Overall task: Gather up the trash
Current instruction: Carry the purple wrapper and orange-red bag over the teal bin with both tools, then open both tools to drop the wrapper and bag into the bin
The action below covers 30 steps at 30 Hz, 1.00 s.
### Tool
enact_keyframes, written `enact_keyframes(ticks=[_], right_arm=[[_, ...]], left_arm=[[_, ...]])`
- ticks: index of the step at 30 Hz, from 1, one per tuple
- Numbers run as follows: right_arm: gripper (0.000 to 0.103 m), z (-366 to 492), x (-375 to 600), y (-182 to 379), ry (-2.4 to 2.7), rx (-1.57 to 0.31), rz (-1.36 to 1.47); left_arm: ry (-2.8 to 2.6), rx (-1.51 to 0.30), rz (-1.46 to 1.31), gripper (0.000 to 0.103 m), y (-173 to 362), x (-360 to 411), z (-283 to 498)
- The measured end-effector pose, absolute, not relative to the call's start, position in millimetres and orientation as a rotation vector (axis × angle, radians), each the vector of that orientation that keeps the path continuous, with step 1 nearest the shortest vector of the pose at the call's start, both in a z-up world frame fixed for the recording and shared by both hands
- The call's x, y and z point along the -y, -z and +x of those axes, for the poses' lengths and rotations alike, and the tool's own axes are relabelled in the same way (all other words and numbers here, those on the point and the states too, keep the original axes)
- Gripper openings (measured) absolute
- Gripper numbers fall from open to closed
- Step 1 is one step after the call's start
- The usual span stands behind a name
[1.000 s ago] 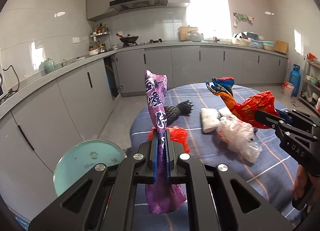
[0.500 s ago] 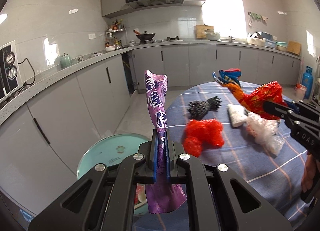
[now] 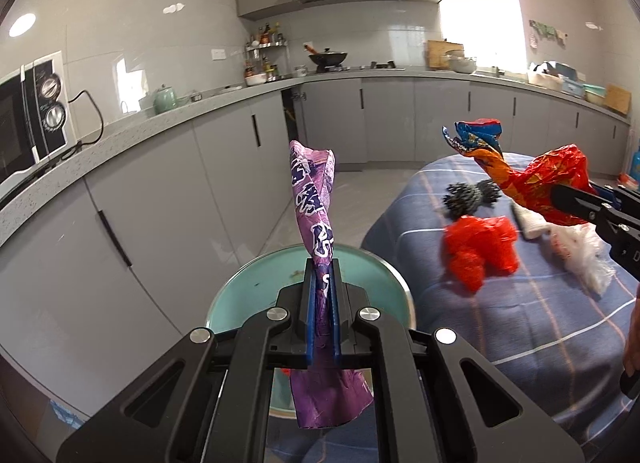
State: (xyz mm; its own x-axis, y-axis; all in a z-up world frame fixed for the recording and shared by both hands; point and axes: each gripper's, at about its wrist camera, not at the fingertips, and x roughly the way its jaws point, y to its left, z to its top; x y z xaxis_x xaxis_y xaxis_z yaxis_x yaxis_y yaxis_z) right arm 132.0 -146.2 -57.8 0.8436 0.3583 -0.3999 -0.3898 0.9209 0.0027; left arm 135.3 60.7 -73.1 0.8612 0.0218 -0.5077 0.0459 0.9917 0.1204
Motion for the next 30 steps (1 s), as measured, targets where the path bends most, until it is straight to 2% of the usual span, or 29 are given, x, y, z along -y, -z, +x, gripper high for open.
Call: enact_keyframes(ticks=[15, 30], right_arm=[[0.018, 147, 95, 64, -0.480, -0.422, -0.102], [0.019, 161, 55, 78, -0.545, -0.457, -0.140]], left_arm=[[-0.086, -0.539, 0.101, 0.006, 79, -109, 140], [-0.098, -0.561, 0.089, 0.007, 84, -118, 146]])
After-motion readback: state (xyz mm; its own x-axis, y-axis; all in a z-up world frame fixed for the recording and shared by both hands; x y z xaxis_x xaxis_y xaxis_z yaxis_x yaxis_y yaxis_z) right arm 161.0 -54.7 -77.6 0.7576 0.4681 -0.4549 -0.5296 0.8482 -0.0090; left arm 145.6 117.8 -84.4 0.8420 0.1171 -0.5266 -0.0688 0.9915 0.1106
